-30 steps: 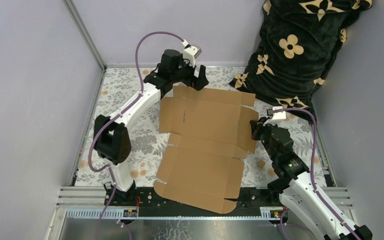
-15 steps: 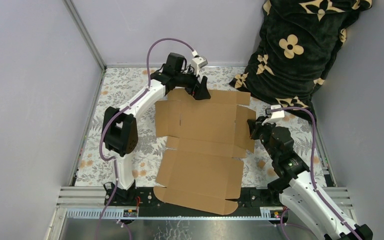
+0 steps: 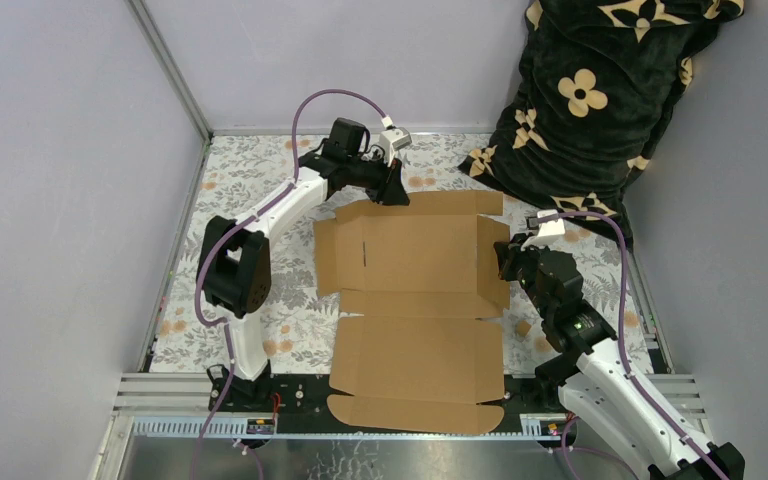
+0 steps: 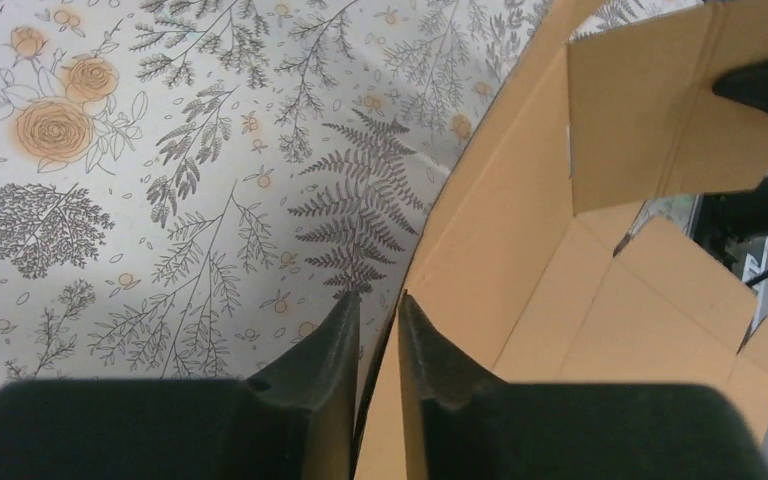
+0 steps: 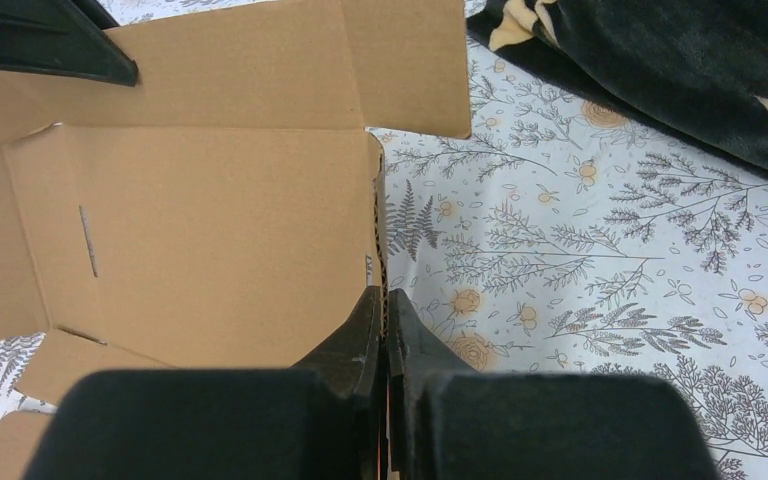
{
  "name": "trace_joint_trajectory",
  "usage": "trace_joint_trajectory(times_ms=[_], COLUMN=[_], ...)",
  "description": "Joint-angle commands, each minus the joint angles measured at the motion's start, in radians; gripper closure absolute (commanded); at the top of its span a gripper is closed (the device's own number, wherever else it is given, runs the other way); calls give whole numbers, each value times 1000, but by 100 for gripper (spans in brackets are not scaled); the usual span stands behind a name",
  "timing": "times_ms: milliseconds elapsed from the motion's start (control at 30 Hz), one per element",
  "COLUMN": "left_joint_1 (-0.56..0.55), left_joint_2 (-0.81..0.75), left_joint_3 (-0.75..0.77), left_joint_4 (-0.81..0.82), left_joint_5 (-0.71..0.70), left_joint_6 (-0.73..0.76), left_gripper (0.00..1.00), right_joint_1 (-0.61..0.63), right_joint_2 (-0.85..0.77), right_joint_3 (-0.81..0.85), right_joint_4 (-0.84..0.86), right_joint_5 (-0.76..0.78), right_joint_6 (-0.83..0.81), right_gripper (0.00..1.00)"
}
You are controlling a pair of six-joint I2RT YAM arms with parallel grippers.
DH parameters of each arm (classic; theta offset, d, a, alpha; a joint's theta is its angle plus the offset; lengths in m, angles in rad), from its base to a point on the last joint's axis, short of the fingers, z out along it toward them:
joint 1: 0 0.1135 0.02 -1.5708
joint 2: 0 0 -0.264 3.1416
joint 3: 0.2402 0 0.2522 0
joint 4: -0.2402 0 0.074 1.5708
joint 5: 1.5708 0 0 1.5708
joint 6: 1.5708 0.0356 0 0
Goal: Fold the paper box
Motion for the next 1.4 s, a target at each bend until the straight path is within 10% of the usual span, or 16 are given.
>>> trace_joint_trajectory(times_ms=[0,267,533,1067,1367], left_joint_1=[0,-36,-87,-150,-139], left_joint_2=[-65,-175,-324,-517,-517], left_joint_3=[-38,-93,-210,-242,-278], left_joint_4=[-3,19,150,185,212], left_joint_5=[-51,-255,-569,-1024,-1082], left_joint_6=[9,29,36,120,152], left_gripper=[84,100,100,100,100], right_joint_1=[10,10,10,9,11], right_joint_2=[-6,38,52,249,340], right_joint_3=[54,81,191,406,604], right_joint_4=[77,86,9,-136,-342], right_joint_5=[18,15,29,-66,-83], right_joint_6=[3,46,74,183,153], right_gripper=[100,97,41,35,13])
